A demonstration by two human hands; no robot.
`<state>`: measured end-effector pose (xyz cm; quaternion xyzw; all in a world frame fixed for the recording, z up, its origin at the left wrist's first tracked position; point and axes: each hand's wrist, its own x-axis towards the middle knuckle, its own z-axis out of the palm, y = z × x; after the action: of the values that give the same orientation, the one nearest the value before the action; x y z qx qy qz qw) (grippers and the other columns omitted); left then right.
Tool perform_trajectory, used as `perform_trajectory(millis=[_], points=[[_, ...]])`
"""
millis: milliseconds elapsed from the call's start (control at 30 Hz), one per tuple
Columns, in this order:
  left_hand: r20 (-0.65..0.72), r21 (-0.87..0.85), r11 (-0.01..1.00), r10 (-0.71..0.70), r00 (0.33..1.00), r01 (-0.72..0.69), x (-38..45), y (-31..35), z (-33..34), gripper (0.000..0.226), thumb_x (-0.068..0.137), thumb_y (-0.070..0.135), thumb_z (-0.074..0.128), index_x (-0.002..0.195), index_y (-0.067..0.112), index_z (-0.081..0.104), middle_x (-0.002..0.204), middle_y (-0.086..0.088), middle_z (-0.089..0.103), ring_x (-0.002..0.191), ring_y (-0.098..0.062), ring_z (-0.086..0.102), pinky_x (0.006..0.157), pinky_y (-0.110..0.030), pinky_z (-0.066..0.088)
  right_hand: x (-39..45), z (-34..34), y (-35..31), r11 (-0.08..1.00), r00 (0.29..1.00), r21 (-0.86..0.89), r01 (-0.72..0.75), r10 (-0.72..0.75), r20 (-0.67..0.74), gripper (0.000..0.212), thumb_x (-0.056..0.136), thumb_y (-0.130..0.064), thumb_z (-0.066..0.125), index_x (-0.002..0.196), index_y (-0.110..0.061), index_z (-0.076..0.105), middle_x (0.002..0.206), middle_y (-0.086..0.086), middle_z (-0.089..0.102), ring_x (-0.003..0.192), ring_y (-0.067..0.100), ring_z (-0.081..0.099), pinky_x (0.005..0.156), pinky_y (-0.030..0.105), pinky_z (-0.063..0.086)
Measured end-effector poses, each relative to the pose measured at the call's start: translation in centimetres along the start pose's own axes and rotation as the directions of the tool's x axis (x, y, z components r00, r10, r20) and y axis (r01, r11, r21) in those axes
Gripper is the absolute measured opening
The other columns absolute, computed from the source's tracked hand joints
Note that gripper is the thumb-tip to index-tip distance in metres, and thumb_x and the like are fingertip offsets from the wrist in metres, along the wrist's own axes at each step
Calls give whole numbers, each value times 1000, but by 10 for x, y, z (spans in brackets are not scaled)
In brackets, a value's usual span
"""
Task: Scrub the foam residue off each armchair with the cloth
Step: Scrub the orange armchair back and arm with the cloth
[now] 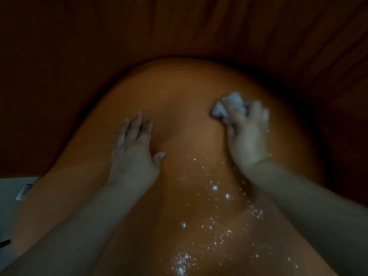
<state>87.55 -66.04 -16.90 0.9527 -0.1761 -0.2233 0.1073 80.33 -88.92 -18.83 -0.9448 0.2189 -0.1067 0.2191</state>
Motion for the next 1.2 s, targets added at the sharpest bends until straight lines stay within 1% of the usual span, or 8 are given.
perform_trajectory(millis=[167,367,500,567,733,933,1100,1200], points=[[-41,1,1000,29,999,-29,6,3,8,78,87,33,61,152,26,17,161,8,4,147,-19,-1,119,-48,11,-45,-5,-8,915,873,30,402,-393,290,49,84,-11,70,129,-28,60,112,16,58,91,34,51,75,35,38],[-54,29,998,49,997,-47,8,3,11,80,88,31,60,153,26,14,161,10,2,147,-17,-3,120,-44,10,-14,-11,13,997,996,-16,-72,72,57,44,89,-14,55,131,-25,57,117,20,51,100,40,44,85,52,42],[-49,7,999,43,998,-43,7,7,10,80,88,27,61,153,24,14,161,10,4,147,-15,-3,120,-41,8,-33,-12,-1,976,941,93,196,-214,261,43,89,-32,38,123,-23,63,111,4,50,99,18,37,79,32,41],[-44,17,999,47,998,-46,7,7,9,79,89,27,60,153,24,14,161,10,3,147,-15,-3,120,-39,7,-19,-18,19,980,967,16,200,-200,157,41,88,-24,47,126,-24,62,112,12,53,98,28,43,78,38,42],[-37,16,998,56,998,-55,6,6,9,77,90,27,59,153,23,14,161,10,3,147,-16,-4,120,-41,8,3,-28,63,970,968,-7,-243,242,-61,46,89,-10,58,131,-28,56,126,17,45,112,37,41,99,41,36],[-48,2,999,52,997,-52,4,10,9,76,90,24,59,153,21,16,161,8,5,147,-17,-3,120,-42,7,-49,-22,28,964,941,45,262,-266,210,43,87,-12,59,128,-25,60,111,18,54,95,36,46,79,40,40],[-42,7,998,61,997,-60,5,8,8,77,90,26,59,153,23,15,161,10,4,147,-16,-3,120,-42,8,-15,-25,66,982,981,-21,-189,188,-45,45,88,-12,57,130,-26,57,122,20,47,105,40,42,94,49,41],[-48,-2,998,64,997,-65,5,7,9,77,90,26,59,153,23,16,161,10,5,147,-16,-2,120,-41,8,-48,-11,50,997,998,-51,-55,56,35,53,82,-11,55,131,-31,55,118,20,49,99,39,44,88,43,42]])
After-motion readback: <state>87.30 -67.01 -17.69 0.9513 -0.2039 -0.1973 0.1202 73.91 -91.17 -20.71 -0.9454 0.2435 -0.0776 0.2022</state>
